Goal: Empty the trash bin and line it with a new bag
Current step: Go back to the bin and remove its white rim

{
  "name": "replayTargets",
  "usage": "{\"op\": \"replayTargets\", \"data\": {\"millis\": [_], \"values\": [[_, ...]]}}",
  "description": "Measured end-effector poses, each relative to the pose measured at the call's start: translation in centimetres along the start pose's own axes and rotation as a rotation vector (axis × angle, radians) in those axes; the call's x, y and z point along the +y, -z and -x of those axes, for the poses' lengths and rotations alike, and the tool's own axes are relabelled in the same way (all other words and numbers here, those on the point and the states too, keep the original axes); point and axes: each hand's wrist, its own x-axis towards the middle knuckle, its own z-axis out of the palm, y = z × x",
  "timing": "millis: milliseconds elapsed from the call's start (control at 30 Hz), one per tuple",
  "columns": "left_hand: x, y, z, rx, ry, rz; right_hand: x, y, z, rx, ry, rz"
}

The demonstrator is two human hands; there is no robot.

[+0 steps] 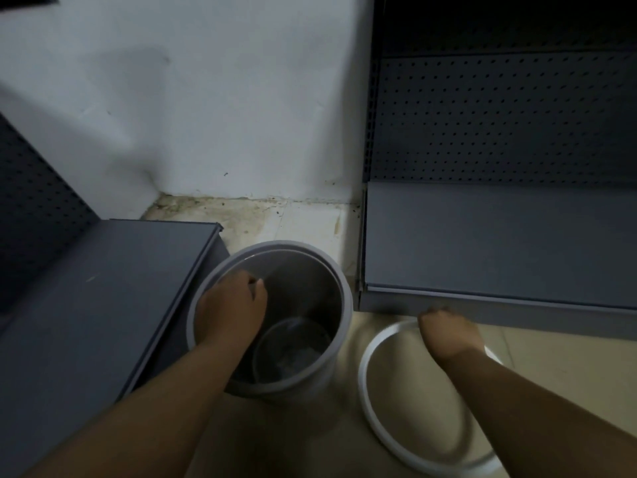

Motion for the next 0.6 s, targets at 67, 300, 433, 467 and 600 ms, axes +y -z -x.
{"op": "replayTargets", "data": {"millis": [67, 300, 433, 467, 600], "values": [[-0.2, -0.1, -0.1, -0.014, -0.005, 0.003, -0.2, -0.2, 0.0, -0.025, -0.011, 0.007], [-0.2, 2.1, -1.1, 0.016, -0.022, -0.049, -1.5, 2.2, 0.3, 0.034, 0.014, 0.111], [1.5, 7.7, -1.1, -0.017, -0.003, -0.086, -2.6, 8.5, 2.5, 0.075, 0.039, 0.081], [2.1, 9.5, -1.0, -0.027, -0.003, -0.084, -2.9, 10.5, 3.3, 0.072, 0.051, 0.078], [5.7, 18.3, -0.5, -0.045, 0.008, -0.077, -3.8, 20.6, 6.8, 0.073, 0.1, 0.044]]}}
